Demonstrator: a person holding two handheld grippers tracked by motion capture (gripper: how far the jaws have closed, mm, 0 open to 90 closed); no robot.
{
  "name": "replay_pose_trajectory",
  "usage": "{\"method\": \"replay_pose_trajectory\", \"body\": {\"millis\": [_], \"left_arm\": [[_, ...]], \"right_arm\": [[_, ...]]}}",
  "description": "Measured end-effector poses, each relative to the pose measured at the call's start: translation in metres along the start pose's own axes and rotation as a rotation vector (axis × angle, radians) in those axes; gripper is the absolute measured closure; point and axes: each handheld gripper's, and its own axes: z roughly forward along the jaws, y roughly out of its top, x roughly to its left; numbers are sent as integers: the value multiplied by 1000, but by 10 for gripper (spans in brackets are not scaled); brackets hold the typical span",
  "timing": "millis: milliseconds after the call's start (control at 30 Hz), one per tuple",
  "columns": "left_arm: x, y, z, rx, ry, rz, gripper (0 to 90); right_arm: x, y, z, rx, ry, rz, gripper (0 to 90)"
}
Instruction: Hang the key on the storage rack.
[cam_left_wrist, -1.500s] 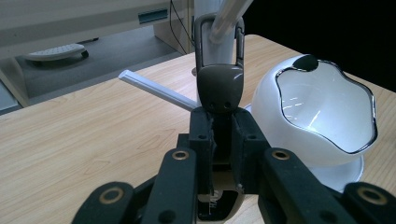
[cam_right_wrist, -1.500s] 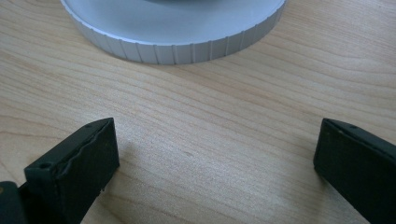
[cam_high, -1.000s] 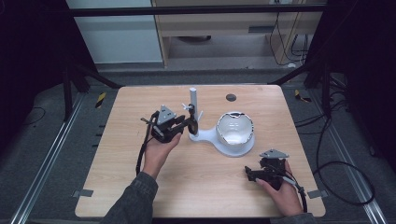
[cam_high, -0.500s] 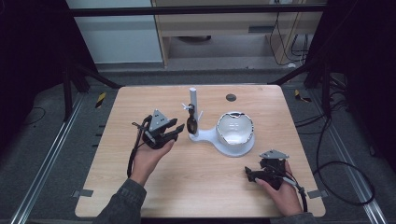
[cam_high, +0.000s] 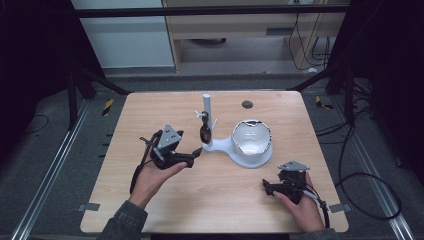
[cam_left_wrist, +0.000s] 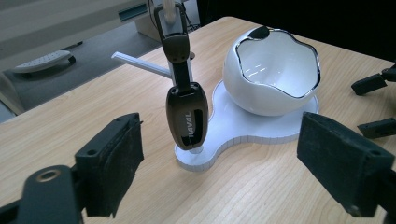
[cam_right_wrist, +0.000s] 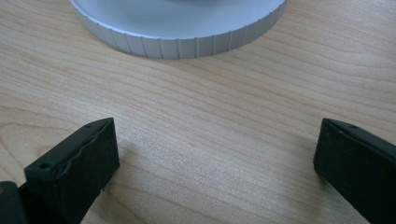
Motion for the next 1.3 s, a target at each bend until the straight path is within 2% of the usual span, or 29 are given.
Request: {"method": "replay_pose_trajectory", "body": {"millis": [100, 300, 433, 600, 733, 967, 1300], "left_arm": [[-2, 0, -3, -6, -18, -8, 119], [-8, 0, -5, 2, -61, 25, 87], [-7, -4, -7, 17, -46, 38, 80], [-2, -13, -11, 54, -28, 74, 78], [2, -22, -14, 76, -24, 68, 76], [6, -37, -17, 113, -24, 97, 77], [11, -55, -16, 153, 4, 129, 83]], "right_arm": [[0, 0, 0, 0, 0, 0, 3], [0, 0, 0, 0, 0, 0, 4], [0, 0, 0, 0, 0, 0, 4], [0, 0, 0, 0, 1, 4, 4], [0, 0, 0, -3, -2, -5, 4], [0, 0, 0, -3, -3, -7, 4], [0, -1, 0, -2, -2, -7, 4]]}}
